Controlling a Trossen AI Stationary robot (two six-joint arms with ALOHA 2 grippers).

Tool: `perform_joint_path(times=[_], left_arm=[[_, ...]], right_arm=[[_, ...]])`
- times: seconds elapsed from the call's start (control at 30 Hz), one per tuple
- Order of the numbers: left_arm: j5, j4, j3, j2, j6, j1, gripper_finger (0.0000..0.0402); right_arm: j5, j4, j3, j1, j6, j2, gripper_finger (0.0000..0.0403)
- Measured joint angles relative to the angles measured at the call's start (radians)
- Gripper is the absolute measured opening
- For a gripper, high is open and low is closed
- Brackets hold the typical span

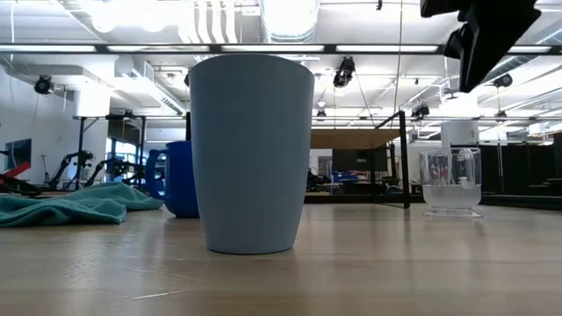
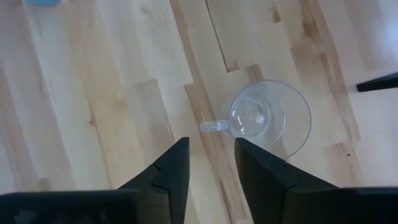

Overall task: Stack small to large cups/mugs on shelf
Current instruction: Put the transparent mug on the shelf

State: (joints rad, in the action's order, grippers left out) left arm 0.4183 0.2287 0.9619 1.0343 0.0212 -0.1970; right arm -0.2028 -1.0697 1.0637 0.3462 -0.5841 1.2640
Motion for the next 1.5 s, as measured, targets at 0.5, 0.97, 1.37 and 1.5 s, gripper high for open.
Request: perform_joint_path(times=[0.5, 0.97, 1.37, 1.5], left_arm=[[-0.001, 0.002, -0.001, 0.009, -0.001, 0.0, 0.0089], [-0.002, -0.002, -0.002, 0.014, -0.001, 0.0, 0.0089], [-0.002, -0.001, -0.003, 0.052, 0.0, 0.0, 0.0089], [-0.002, -0.001, -0.003, 0.066, 0.0, 0.0, 0.0089]], right_arm=[[-0.025, 0.131, -0.121, 0.0, 0.271, 0.0, 0.0134], [-0.026, 0.135, -0.164, 0.0, 0.322, 0.0, 0.0133], [-0.043, 0.162, -0.215, 0.0, 0.32, 0.0, 0.0132], [-0.095, 0.185, -0.215, 0.0, 0.346, 0.0, 0.0132]])
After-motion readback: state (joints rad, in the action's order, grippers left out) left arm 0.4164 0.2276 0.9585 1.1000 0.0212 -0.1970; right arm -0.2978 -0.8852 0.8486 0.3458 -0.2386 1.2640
